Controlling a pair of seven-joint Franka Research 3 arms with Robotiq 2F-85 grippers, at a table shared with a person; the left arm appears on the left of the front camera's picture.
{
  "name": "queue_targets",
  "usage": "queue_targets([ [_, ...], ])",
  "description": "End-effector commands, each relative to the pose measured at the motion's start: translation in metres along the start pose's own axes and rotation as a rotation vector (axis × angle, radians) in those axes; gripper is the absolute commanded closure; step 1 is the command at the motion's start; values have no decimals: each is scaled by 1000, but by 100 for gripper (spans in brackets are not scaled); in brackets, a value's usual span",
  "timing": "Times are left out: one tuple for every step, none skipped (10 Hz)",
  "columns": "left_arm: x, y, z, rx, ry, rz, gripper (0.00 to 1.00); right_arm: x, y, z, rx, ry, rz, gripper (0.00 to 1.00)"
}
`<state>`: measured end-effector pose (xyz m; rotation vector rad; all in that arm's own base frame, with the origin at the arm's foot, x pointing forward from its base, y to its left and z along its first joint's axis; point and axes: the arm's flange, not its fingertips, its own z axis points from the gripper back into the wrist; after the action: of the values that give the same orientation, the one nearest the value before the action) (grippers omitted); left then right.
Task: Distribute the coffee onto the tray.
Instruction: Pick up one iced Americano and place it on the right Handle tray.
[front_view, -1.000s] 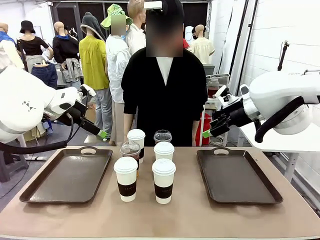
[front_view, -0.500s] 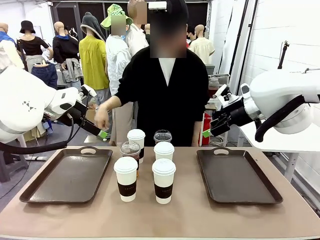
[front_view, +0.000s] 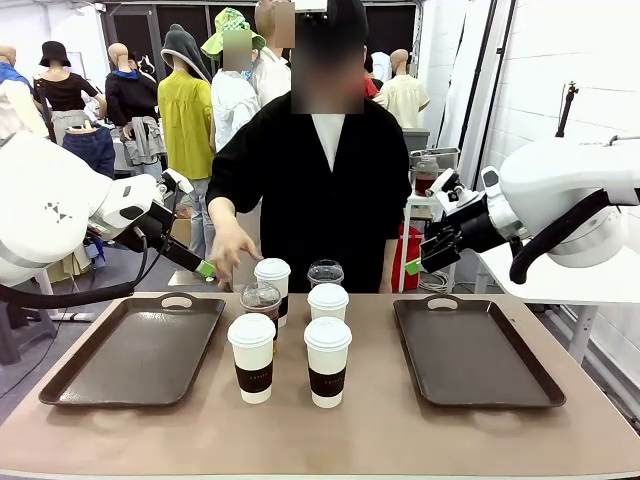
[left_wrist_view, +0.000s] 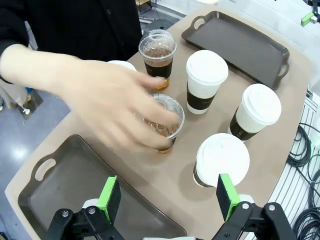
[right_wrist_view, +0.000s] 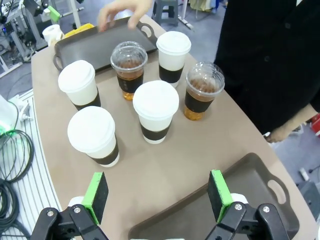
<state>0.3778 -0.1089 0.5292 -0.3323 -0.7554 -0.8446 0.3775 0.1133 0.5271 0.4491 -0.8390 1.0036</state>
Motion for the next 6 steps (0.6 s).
queue_targets([
  [-2,1,1,-13,-1,3,0,-3,-2,-3,17,-18,14,0],
  [-2,1,1,-13,-1,3,0,-3,-2,-3,17,-18,14,0],
  [-2,1,1,-13,-1,3,0,-3,-2,-3,17,-18,14,0],
  [-2,1,1,-13,-1,3,0,-3,-2,-3,17,-18,14,0],
  [-2,1,1,-13,-1,3,0,-3,-2,-3,17,-18,14,0],
  [-2,1,1,-13,-1,3,0,-3,-2,-3,17,-18,14,0],
])
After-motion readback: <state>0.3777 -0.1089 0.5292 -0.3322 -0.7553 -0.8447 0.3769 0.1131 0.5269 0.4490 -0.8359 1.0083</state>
